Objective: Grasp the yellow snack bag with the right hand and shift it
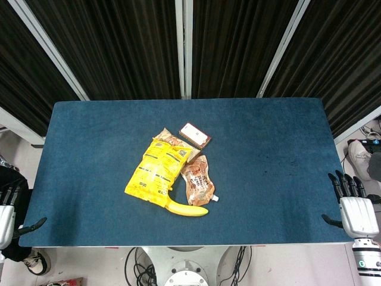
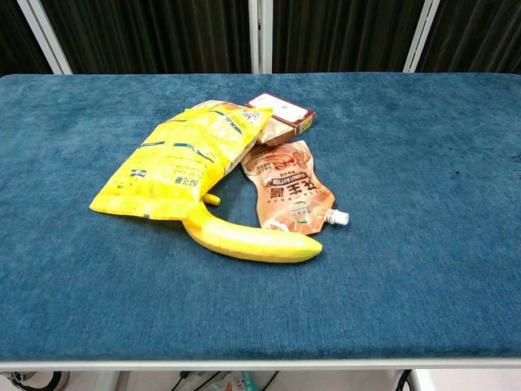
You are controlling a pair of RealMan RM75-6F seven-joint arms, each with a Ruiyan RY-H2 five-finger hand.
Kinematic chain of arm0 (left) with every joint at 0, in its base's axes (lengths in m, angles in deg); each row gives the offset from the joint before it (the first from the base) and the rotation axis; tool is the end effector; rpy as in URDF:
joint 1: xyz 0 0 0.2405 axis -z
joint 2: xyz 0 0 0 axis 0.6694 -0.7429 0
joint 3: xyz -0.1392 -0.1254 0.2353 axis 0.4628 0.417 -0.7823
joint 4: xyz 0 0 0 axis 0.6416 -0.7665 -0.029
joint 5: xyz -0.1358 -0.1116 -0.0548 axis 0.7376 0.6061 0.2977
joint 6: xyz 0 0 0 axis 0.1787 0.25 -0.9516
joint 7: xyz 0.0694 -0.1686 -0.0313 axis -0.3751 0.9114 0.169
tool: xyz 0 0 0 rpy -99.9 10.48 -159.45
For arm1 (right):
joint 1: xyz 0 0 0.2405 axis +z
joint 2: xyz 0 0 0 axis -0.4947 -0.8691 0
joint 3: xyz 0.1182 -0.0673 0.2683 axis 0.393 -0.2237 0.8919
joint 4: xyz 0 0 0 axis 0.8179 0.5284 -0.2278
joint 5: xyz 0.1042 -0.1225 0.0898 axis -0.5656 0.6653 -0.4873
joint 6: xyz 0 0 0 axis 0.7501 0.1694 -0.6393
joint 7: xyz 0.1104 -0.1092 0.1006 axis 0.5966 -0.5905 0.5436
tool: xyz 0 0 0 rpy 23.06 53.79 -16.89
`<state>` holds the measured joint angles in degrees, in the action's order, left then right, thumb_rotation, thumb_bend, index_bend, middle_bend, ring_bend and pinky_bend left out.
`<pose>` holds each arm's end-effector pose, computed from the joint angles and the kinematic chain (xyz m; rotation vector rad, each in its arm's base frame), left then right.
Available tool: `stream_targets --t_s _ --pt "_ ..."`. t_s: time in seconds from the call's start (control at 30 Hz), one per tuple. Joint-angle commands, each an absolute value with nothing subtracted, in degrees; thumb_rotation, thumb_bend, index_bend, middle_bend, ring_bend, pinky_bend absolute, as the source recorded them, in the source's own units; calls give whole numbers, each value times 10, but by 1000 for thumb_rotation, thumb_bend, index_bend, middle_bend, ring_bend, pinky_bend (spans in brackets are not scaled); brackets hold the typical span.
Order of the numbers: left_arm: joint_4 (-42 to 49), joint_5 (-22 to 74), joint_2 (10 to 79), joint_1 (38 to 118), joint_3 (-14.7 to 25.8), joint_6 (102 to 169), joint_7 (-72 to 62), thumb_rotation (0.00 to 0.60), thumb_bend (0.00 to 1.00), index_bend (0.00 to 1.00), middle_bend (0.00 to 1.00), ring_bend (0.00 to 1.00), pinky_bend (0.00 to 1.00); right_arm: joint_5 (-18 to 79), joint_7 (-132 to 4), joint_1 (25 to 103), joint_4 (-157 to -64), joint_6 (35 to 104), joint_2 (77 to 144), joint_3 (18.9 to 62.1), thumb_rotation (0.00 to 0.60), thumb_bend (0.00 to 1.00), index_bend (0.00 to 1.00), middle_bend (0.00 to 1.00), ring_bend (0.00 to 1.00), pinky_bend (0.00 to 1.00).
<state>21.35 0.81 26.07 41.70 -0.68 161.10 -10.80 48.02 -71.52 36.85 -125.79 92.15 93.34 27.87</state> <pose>-0.3588 0.1889 0.2142 -1.3433 -0.7956 -0.7770 -0.3630 -0.2208 0.1884 1.3926 -0.8757 0.7508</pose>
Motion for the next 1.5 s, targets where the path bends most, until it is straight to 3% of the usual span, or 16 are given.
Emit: stream_targets --t_s 0.03,0.63,0.9,1.17,1.5 --pt "215 6 260 417 -8 1612 -108 432 77 107 94 108 211 488 -712 364 -1251 927 939 285 600 0 0 0 0 0" --pt "216 4 259 418 -10 1610 -105 431 77 107 94 108 210 530 -687 386 -1275 902 947 322 600 0 0 0 0 0" --pt "214 1 263 413 -15 1615 -102 430 77 107 93 108 211 517 -781 508 -1351 776 970 393 600 0 0 0 0 0" --pt "206 4 265 401 -21 1623 -96 431 78 107 94 108 210 408 -918 663 -1318 625 1073 463 600 0 0 0 0 0" --pt "191 13 270 394 -22 1621 -80 431 84 107 94 108 211 363 -976 805 -1212 548 1227 485 600 0 0 0 0 0"
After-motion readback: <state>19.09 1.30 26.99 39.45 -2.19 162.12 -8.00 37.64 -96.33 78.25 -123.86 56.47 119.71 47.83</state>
